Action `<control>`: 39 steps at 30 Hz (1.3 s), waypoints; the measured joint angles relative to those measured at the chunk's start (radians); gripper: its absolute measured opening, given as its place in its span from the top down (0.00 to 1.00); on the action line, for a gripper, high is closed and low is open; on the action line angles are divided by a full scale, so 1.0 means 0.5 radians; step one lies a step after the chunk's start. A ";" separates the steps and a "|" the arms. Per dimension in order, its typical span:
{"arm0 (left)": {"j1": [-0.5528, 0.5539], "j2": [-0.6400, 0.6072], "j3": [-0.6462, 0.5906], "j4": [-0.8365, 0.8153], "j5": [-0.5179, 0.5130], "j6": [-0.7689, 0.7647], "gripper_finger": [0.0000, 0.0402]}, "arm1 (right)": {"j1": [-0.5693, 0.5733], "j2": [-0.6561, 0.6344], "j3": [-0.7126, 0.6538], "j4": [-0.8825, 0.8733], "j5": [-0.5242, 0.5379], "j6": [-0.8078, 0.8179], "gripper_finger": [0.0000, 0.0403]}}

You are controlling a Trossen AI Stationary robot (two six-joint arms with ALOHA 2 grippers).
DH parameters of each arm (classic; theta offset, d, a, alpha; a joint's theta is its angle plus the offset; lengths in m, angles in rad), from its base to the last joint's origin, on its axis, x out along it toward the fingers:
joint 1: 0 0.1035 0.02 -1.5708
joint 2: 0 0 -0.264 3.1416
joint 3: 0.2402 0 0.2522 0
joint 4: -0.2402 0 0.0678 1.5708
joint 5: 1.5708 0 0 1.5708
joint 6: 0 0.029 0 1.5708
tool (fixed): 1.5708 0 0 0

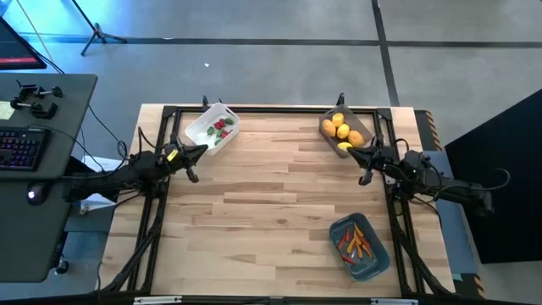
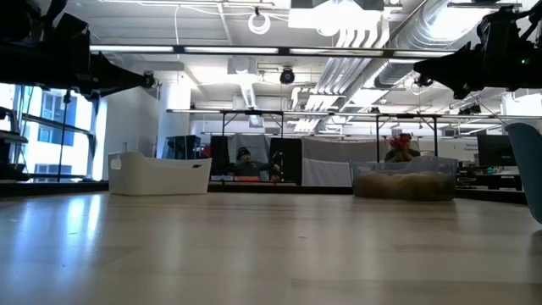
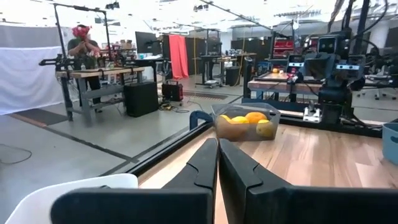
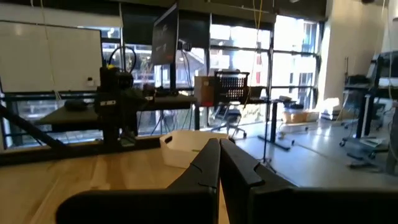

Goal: Sort produce into baskets
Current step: Return to Home Position

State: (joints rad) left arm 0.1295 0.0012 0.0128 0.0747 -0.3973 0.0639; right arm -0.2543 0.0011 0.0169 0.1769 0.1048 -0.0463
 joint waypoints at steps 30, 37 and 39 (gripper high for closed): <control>0.002 0.027 0.004 -0.048 0.146 -0.166 1.00 | -0.001 0.023 -0.014 -0.223 0.620 0.005 1.00; 0.002 0.044 0.004 -0.048 0.145 -0.013 1.00 | -0.001 0.023 -0.014 -0.223 0.615 0.044 1.00; 0.002 0.044 0.004 -0.048 0.145 -0.016 1.00 | -0.001 0.023 -0.014 -0.223 0.614 0.093 1.00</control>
State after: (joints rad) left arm 0.1303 0.0231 0.0147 0.0505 -0.3247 0.0561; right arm -0.2546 0.0128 0.0101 0.0654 0.4118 0.0004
